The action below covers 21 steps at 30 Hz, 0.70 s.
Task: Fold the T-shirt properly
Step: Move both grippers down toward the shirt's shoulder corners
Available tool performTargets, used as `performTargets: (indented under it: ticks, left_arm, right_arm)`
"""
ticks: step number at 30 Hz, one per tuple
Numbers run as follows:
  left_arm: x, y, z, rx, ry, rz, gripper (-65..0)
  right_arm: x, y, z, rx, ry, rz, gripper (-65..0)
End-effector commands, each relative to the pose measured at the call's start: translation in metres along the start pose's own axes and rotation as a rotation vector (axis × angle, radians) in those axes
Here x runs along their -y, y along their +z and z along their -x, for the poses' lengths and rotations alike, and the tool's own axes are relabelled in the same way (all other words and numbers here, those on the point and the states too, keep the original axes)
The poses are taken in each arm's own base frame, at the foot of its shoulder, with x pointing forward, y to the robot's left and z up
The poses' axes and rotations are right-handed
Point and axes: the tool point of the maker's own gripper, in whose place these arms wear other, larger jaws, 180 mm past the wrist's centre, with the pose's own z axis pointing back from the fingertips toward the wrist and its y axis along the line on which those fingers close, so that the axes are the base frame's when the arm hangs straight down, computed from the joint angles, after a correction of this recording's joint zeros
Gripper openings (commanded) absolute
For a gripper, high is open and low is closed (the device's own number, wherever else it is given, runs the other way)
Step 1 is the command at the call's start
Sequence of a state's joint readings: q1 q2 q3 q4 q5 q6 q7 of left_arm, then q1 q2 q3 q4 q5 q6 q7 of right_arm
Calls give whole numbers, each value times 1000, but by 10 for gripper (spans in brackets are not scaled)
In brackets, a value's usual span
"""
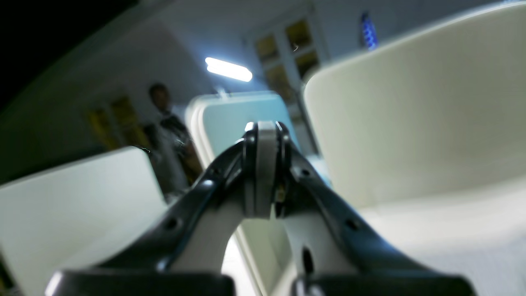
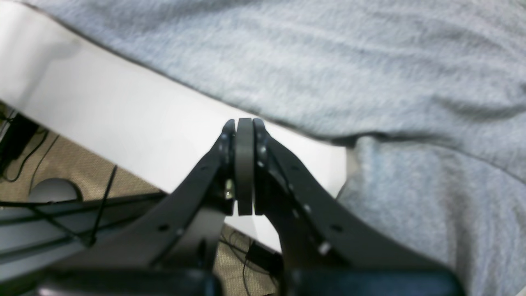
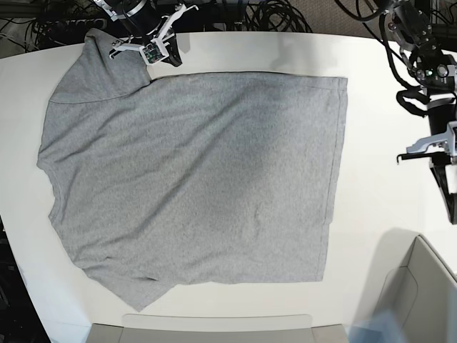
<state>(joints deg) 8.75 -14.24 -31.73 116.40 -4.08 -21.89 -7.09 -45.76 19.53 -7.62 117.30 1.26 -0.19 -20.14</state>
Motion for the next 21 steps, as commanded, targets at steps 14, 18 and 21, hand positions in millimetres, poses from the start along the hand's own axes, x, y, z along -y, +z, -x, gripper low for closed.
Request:
performTargets:
  ticks: [14, 18, 21]
  left_arm:
    - [50, -70, -66, 226, 221, 34, -650]
    - [62, -84, -78, 240, 414, 81, -650]
    - [62, -92, -84, 243, 518, 83, -650]
  right_arm:
    - [-3, -3, -19, 68, -48, 20, -646]
    - [-6, -5, -21, 70, -22, 42, -646]
    - [-6, -6, -24, 72, 14, 83, -646]
